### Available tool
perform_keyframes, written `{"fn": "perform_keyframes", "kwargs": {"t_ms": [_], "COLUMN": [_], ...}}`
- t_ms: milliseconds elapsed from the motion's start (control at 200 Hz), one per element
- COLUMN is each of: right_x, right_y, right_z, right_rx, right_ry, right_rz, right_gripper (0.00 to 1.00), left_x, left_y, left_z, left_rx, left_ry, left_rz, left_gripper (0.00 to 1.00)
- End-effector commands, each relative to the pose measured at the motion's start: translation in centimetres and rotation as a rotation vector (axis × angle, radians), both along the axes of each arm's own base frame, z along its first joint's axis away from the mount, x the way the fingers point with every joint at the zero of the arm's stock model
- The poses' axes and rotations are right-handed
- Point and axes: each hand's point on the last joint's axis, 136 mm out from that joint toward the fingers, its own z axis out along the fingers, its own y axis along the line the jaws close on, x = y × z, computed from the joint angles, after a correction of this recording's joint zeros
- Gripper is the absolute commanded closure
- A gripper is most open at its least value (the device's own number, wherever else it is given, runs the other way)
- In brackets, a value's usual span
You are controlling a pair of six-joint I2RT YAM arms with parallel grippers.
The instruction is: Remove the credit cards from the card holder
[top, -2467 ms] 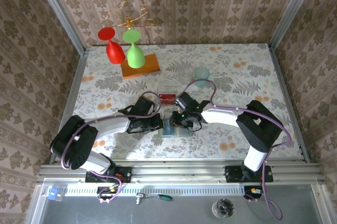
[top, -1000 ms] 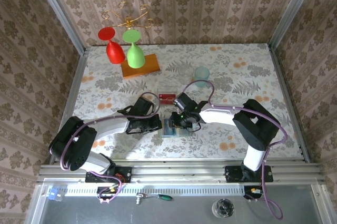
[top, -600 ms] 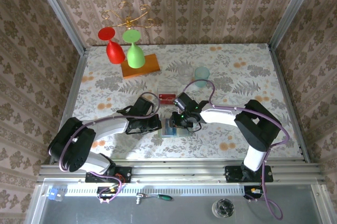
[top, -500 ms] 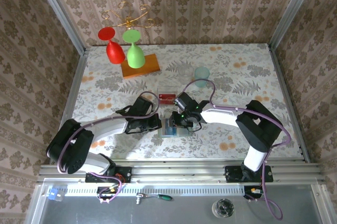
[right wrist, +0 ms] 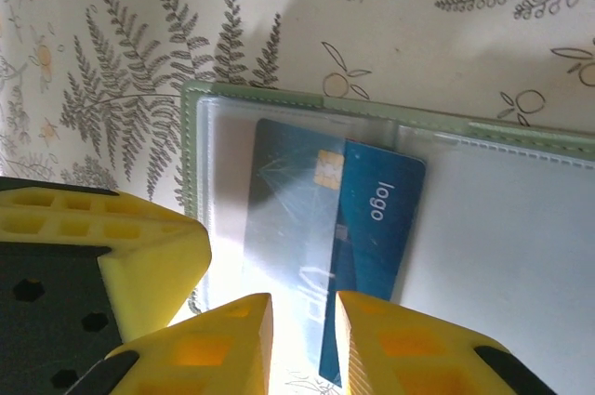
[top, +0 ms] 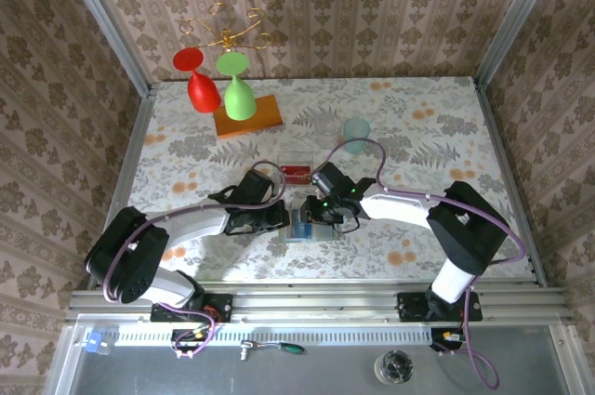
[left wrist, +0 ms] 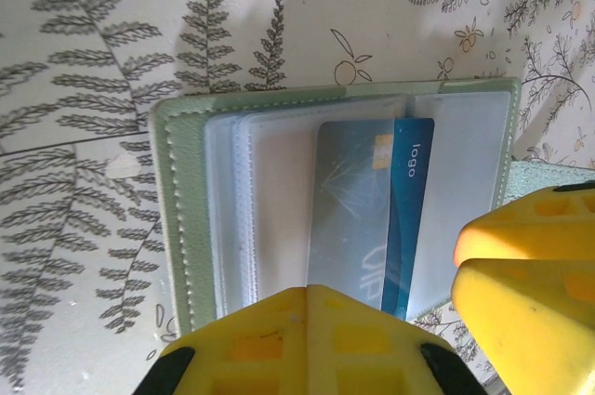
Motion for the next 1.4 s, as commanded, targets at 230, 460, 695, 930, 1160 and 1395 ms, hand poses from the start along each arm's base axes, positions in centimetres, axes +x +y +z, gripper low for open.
{"fn": "perform_keyframes", "kwargs": {"t_ms": [230,460,695,930,1160,1395], "right_x": [-0.7,-0.8,-0.7,-0.6,-0.5,-0.5], "right_y": [-1.3,-1.3,-1.0,-0.7,-1.1,-0.6], "right_z": [-0.7,-1.5,-2.1,-2.3,-2.1,-2.3], "right_rx": [-0.036,-0.034,-0.010,0.034,0.035,0.070], "right_ry": [0.020,0.035,0.053,0.078,0.069,0.088], "right_rz": [-0.027,-0.034,-0.045,-0.059,-0.069,-0.069], "right_gripper": [0.71,0.69,0.69,0.69,0.69,0.69], "left_x": [0.2,0.2,0.0,-0.1,-0.3,-0.4], "left_y": [-0.8,-0.4,-0.3,0.1,0.3,0.4], "left_z": [-0.3,-0.8,-1.2,-1.3,-1.5,-1.5], "left_rx": [0.014,0.043,0.063,0.087,0.093,0.094], "left_ry": [0.004,0.010,0.025,0.033,0.040,0.041], "left_rz": [-0.016,-0.015,-0.019,-0.020,-0.015,-0.014], "left_gripper": [0.95,0.95,0.96,0.96,0.96,0.96]}}
